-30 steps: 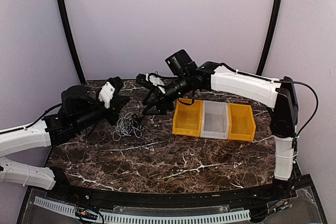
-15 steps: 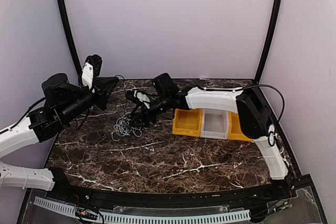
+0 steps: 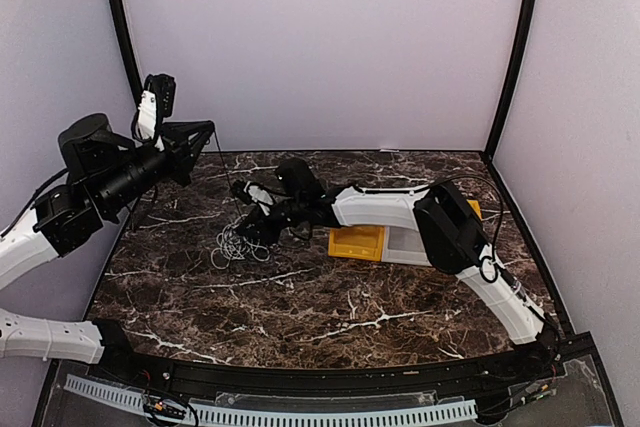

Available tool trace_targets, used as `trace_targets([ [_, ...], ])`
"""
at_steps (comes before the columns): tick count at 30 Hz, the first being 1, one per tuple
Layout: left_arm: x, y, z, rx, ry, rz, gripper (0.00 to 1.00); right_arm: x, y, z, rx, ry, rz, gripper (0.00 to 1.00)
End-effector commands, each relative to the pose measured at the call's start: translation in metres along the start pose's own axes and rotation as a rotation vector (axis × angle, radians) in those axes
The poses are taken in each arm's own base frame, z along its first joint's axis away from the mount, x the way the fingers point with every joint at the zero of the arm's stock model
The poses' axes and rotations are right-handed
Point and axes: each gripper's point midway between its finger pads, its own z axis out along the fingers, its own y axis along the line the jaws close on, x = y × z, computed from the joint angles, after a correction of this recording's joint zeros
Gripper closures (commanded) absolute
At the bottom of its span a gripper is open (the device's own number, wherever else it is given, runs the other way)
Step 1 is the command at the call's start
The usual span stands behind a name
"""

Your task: Untangle the cables

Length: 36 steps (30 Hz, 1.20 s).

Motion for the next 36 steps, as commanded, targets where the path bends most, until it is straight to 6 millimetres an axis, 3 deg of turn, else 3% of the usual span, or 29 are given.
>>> trace_targets([
  [1,-0.085,0.005,-0.016,-0.014,-0.172,-0.006,1.0,-0.002,-0.007,0.004,0.038,-0.014,0.043,0.93],
  [2,-0.092,0.006,-0.013,-0.019,-0.175,-0.002,1.0,0.0,-0.007,0.005,0.04,-0.011,0.049,0.91],
  [3,-0.117,0.007,-0.02,-0.021,-0.221,-0.002,1.0,0.002,-0.008,0.005,0.044,-0.007,0.054,0.88],
  [4,-0.125,0.007,-0.018,-0.021,-0.227,0.0,1.0,0.005,-0.008,0.006,0.044,-0.002,0.06,0.85],
  [5,-0.154,0.009,-0.028,-0.025,-0.287,-0.002,1.0,0.007,-0.008,0.006,0.044,0.001,0.065,0.85],
  [6,-0.161,0.009,-0.025,-0.025,-0.291,0.001,1.0,0.008,-0.008,0.006,0.044,0.003,0.068,0.84],
  [8,-0.215,0.014,-0.043,-0.035,-0.391,-0.005,1.0,0.01,-0.008,0.007,0.044,0.006,0.076,0.82],
  [12,-0.252,0.016,-0.049,-0.042,-0.433,0.012,1.0,0.011,-0.007,0.006,0.043,0.01,0.078,0.81],
  [16,-0.263,0.019,-0.057,-0.053,-0.475,-0.01,1.0,0.016,-0.007,0.004,0.053,0.026,0.075,0.8],
  [20,-0.259,0.022,-0.06,-0.065,-0.473,-0.028,1.0,0.018,-0.002,-0.002,0.053,0.037,0.069,0.78],
  [24,-0.279,0.026,-0.072,-0.077,-0.514,-0.024,1.0,0.014,0.002,-0.008,0.048,0.038,0.06,0.74],
  [25,-0.276,0.025,-0.066,-0.077,-0.486,-0.015,1.0,0.011,0.005,-0.011,0.035,0.038,0.057,0.73],
  [28,-0.276,0.025,-0.064,-0.076,-0.474,-0.012,1.0,-0.011,0.018,-0.025,0.008,0.025,0.01,0.64],
  [36,-0.233,0.019,-0.042,-0.067,-0.372,0.008,1.0,-0.073,0.052,-0.102,0.023,-0.002,-0.147,0.44],
])
